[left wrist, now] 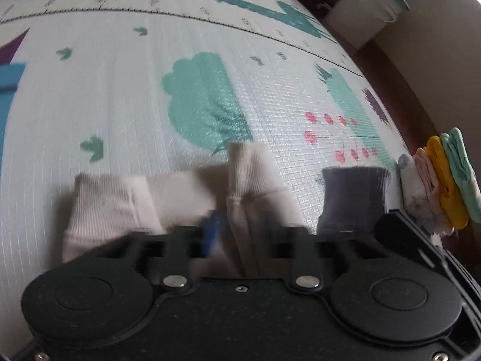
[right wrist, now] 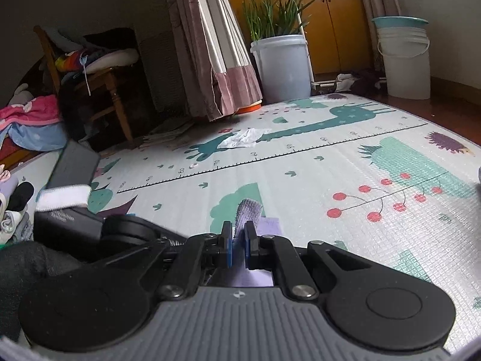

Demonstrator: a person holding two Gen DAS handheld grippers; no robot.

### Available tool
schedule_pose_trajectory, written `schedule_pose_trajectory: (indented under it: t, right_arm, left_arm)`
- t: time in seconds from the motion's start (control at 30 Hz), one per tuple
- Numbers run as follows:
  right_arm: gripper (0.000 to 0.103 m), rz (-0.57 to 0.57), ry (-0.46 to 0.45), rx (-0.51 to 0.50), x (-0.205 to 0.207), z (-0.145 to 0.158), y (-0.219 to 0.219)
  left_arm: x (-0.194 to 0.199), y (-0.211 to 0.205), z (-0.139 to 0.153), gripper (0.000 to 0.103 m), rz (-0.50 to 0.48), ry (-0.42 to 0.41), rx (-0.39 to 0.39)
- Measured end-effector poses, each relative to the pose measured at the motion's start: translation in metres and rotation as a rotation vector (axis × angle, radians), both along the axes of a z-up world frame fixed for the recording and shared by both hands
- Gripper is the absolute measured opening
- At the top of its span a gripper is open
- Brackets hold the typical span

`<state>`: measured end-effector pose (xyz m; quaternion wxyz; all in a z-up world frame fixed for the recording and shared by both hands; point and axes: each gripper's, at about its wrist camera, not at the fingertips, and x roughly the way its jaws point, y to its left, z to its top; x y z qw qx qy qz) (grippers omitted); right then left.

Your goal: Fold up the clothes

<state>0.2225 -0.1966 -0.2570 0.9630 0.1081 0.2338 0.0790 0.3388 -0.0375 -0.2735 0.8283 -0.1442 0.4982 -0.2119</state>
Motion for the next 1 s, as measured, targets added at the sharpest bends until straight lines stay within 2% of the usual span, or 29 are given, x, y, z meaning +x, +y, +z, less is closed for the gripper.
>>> schedule_pose_trajectory:
  t: [0.1,0.13,0.17,0.27,0.33,0.43,0.6,0.73,0.8,0.87,1.0]
  right_arm:
    - [0.010,-0.010,0.012,0.004,0.001,-0.003,-0.002]
    - [0.010,-0.010,0.012,0.003,0.001,-0.003,-0.002]
    - [0.010,-0.008,0.012,0.002,0.001,-0.003,-0.001]
    - [0.010,-0.009,0.012,0.002,0.000,-0.003,-0.002]
    - [0.010,-0.012,0.014,0.003,0.001,-0.004,-0.003]
    - [0.010,-0.015,0.017,0.003,0.002,-0.005,-0.004]
    - [0.010,-0.022,0.018,0.007,0.002,-0.005,-0.006]
    - [0.010,-0.009,0.001,0.001,0.002,-0.001,-0.005]
    - [0.010,-0.005,0.001,0.003,0.002,-0.002,-0.003]
    - [0.010,0.001,0.004,0.005,0.002,-0.002,0.000]
    - [0.010,0.006,0.003,0.001,0.003,-0.001,0.002]
  left_arm:
    - [0.007,-0.004,-0.007,0.038,-0.002,0.001,-0.021]
    - [0.006,-0.008,-0.009,0.034,-0.018,-0.010,0.003]
    - [0.005,-0.009,-0.010,0.025,-0.032,-0.024,0.021]
    - [0.001,-0.010,-0.012,0.007,-0.052,-0.039,0.020]
    - [0.000,-0.010,-0.015,0.002,-0.052,-0.046,0.040]
    - [0.000,-0.010,-0.018,0.000,-0.039,-0.054,0.038]
    - [-0.004,-0.007,-0.002,0.000,-0.023,-0.055,0.030]
    - [-0.007,0.001,0.001,0.000,0.001,-0.022,0.070]
    - [-0.005,0.001,-0.007,0.000,0.013,0.004,0.120]
    - [-0.006,-0.004,-0.016,0.000,0.005,-0.007,0.160]
    - [-0.009,-0.016,-0.008,0.000,-0.035,-0.030,0.234]
